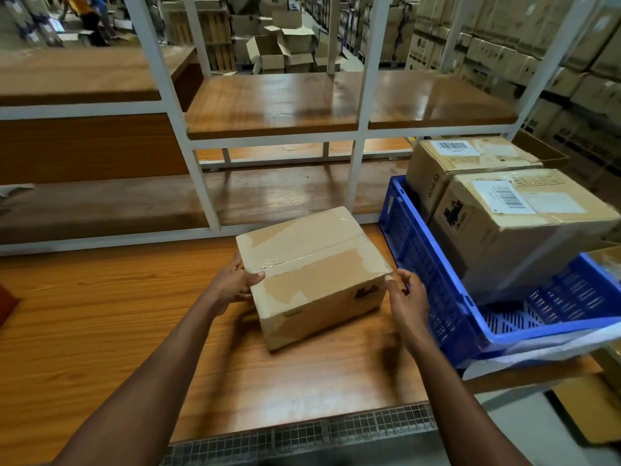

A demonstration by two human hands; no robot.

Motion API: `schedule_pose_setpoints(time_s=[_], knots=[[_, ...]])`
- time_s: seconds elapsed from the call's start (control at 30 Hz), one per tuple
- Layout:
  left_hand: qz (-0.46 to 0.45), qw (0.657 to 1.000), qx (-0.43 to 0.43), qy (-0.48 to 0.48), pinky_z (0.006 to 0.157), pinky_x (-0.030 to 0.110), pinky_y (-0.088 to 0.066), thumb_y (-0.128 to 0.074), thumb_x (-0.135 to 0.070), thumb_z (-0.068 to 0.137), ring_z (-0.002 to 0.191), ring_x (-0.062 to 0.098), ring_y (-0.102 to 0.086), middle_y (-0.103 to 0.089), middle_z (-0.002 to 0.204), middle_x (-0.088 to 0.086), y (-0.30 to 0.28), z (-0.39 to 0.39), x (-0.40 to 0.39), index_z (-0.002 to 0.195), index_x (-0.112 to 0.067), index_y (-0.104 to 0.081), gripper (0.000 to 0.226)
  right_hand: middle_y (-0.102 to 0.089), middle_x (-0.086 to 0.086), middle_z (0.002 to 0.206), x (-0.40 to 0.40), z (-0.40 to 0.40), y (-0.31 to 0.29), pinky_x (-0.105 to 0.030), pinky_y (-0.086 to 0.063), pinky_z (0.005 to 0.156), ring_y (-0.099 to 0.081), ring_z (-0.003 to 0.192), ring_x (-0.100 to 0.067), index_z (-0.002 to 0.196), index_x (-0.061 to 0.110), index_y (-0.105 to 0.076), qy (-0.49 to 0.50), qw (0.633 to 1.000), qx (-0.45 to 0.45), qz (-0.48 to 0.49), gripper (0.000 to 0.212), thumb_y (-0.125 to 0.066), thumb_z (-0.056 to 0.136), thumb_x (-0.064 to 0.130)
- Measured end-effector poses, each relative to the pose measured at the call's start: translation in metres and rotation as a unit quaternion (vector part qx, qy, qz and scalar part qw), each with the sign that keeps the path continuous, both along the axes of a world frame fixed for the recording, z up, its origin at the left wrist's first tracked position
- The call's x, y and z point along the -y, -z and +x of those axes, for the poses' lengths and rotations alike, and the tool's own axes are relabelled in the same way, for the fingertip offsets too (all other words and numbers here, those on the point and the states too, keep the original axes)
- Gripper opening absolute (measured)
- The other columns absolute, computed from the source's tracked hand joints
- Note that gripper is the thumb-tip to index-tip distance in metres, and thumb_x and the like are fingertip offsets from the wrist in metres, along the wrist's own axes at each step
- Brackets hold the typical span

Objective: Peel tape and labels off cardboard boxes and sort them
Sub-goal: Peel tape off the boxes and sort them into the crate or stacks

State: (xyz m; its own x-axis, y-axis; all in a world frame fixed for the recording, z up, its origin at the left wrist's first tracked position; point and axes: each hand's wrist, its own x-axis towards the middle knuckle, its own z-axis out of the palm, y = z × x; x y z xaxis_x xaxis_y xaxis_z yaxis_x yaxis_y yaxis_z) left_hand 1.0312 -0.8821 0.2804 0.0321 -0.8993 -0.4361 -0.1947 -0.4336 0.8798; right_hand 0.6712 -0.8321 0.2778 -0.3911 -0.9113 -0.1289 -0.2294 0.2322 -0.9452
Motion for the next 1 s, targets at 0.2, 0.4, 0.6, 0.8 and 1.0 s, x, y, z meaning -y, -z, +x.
schedule_pose_setpoints(time_s=[0.2,0.4,0.6,0.8,1.0], knots=[[-0.07,0.989,0.059,-0.114,0.072,0.035,-0.06,-0.077,-0.036,0.091,0.102,0.019,-0.068,-0.064,0.13,0.008,-0.003,-0.009,0.008,0.149,-0.024,-0.047,0.066,-0.052,0.012,0.136,0.002,0.013,0.003,-0.034,-0.051,0.094,-0.057,0.121,-0.015,0.154,0.033,-0.036,-0.133,0.991,-0.021,0.024,0.065,-0.068,0.098,0.037],[-0.064,0.991,0.036,-0.108,0.08,0.042,-0.063,-0.067,-0.048,0.096,0.103,0.02,-0.071,-0.068,0.127,0.003,0.009,-0.019,-0.015,0.146,-0.023,-0.051,0.058,-0.05,0.006,0.151,-0.001,0.021,0.012,-0.046,-0.047,0.11,-0.051,0.134,-0.019,0.159,0.037,-0.03,-0.101,0.995,0.011,0.018,0.067,-0.063,0.101,0.041],[-0.076,0.985,-0.007,-0.153,0.085,0.05,-0.062,-0.071,-0.037,0.095,0.112,0.023,-0.063,-0.057,0.137,-0.001,0.026,-0.038,-0.046,0.151,-0.033,-0.044,0.062,-0.041,0.002,0.16,0.004,0.019,0.008,-0.029,-0.033,0.103,-0.039,0.134,-0.011,0.163,0.029,-0.025,-0.095,0.995,0.003,0.012,0.066,-0.057,0.106,0.035],[-0.069,0.99,-0.038,-0.121,0.084,0.043,-0.061,-0.064,-0.038,0.1,0.111,0.019,-0.065,-0.062,0.136,-0.002,0.017,-0.042,-0.022,0.154,-0.035,-0.042,0.059,-0.046,0.009,0.149,0.042,0.014,0.013,-0.033,-0.037,0.101,-0.045,0.135,-0.014,0.161,0.033,-0.027,-0.105,0.994,0.018,0.028,0.065,-0.058,0.104,0.041],[-0.079,0.992,-0.015,-0.1,0.077,0.038,-0.057,-0.052,-0.038,0.106,0.108,0.015,-0.063,-0.062,0.132,-0.004,0.008,-0.052,0.01,0.151,-0.039,-0.043,0.045,-0.051,0.007,0.138,0.081,0.014,0.012,-0.034,-0.04,0.095,-0.05,0.122,-0.015,0.159,0.029,-0.028,-0.117,0.992,0.037,0.022,0.062,-0.057,0.105,0.035]])
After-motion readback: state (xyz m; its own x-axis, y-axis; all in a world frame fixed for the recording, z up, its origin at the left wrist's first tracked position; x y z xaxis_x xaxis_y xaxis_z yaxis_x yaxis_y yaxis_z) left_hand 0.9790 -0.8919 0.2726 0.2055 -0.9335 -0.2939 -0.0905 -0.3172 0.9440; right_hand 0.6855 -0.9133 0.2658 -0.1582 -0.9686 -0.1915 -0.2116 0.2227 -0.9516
